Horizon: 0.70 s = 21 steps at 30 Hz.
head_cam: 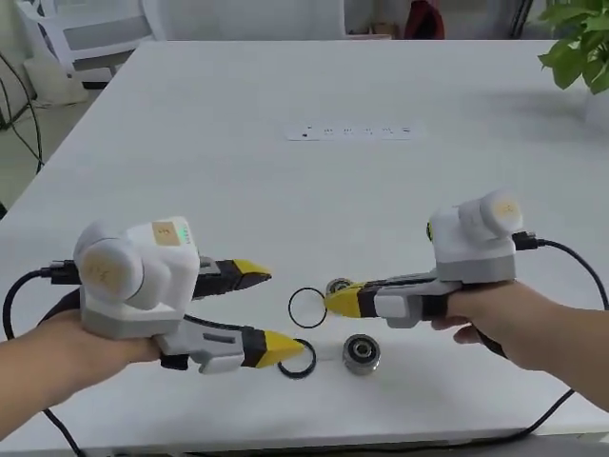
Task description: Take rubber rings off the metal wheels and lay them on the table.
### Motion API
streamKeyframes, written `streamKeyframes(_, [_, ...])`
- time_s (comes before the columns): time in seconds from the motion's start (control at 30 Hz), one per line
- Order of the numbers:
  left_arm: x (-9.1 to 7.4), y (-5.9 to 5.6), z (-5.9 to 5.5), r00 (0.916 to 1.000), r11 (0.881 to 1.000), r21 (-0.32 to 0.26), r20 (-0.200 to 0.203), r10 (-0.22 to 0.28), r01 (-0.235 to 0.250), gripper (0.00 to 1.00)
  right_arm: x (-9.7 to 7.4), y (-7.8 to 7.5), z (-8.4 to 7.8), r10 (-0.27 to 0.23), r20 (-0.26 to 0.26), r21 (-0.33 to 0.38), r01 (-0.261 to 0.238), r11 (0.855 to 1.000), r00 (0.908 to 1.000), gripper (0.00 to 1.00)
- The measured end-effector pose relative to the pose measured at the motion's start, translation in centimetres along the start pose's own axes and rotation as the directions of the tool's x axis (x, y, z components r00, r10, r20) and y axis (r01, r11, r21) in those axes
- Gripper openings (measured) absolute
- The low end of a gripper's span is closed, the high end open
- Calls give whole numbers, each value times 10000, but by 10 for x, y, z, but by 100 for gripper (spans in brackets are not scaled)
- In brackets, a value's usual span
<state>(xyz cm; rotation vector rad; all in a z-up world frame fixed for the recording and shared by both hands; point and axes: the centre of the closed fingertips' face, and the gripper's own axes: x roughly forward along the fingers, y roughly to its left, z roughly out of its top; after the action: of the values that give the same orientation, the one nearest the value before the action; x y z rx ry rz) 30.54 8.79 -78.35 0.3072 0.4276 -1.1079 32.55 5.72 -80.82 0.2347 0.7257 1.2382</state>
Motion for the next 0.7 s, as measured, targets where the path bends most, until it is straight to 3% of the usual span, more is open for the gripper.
streamKeyframes(0.47, [-13,-3,-17,9999,9998,-180,-145,58,-60,59,14,12,-17,543,-869,120,-535,9985,9947,0])
streamKeyframes(0.7, [-17,-2,-23,9997,9996,-266,-208,111,-116,59,20,13,-27,545,-1264,178,-527,9985,9905,0])
